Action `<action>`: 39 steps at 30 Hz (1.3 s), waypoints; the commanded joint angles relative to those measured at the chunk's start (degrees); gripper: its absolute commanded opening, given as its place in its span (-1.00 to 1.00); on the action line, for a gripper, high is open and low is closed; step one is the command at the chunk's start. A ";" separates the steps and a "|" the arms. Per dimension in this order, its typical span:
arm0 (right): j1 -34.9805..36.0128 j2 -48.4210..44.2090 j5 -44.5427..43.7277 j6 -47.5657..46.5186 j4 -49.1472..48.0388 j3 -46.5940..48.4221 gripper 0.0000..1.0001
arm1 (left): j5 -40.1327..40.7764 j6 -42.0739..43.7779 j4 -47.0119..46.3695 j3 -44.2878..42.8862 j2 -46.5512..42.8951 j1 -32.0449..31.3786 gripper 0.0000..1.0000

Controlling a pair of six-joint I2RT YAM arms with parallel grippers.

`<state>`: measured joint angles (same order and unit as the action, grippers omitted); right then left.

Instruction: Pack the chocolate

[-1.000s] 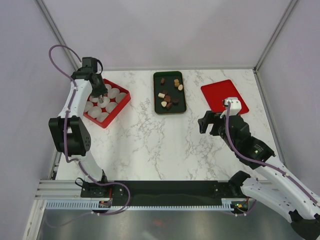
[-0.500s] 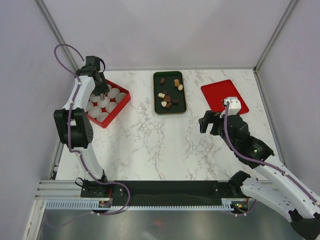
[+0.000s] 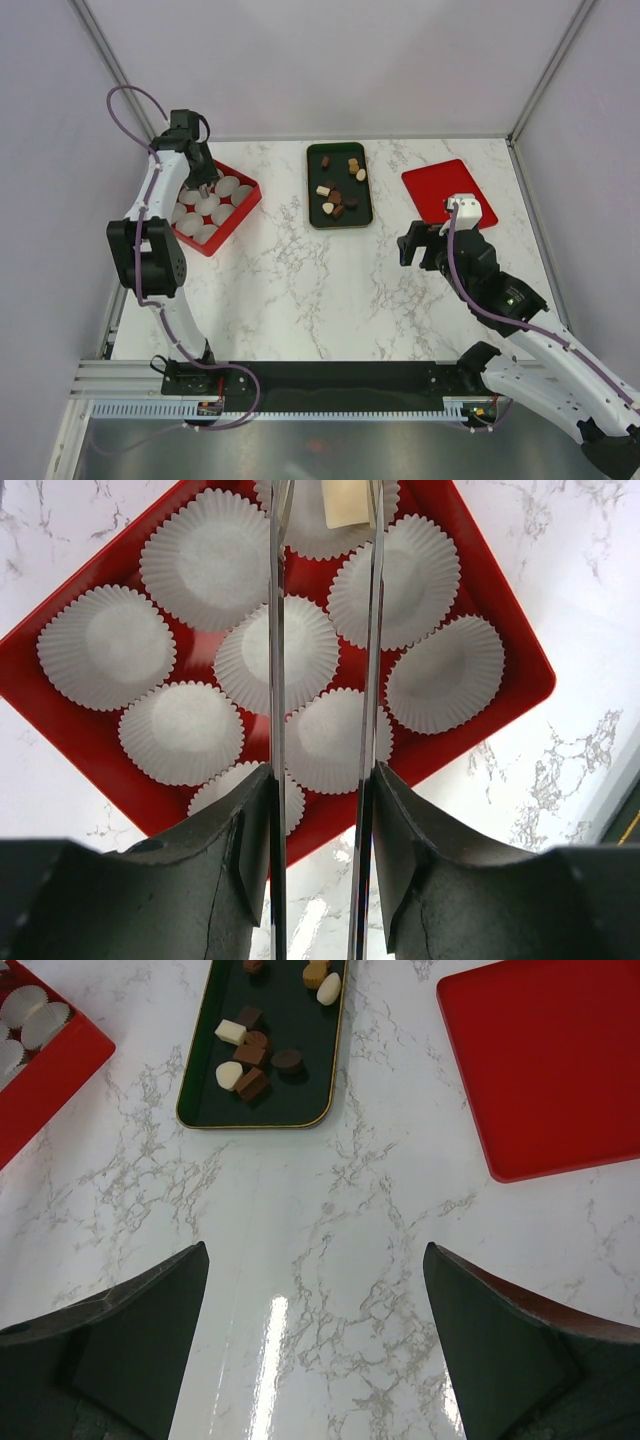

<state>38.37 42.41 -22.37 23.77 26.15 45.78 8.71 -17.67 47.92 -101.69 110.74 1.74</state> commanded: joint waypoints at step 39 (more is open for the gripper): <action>0.04 -1.55 0.05 2.25 2.77 3.18 0.93 | 4.56 6.51 -2.39 -21.44 13.09 -32.59 0.03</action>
<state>38.37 40.58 -21.32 26.96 29.61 47.03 10.63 -13.98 46.96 -118.76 121.86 -31.66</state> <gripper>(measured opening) 0.968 0.514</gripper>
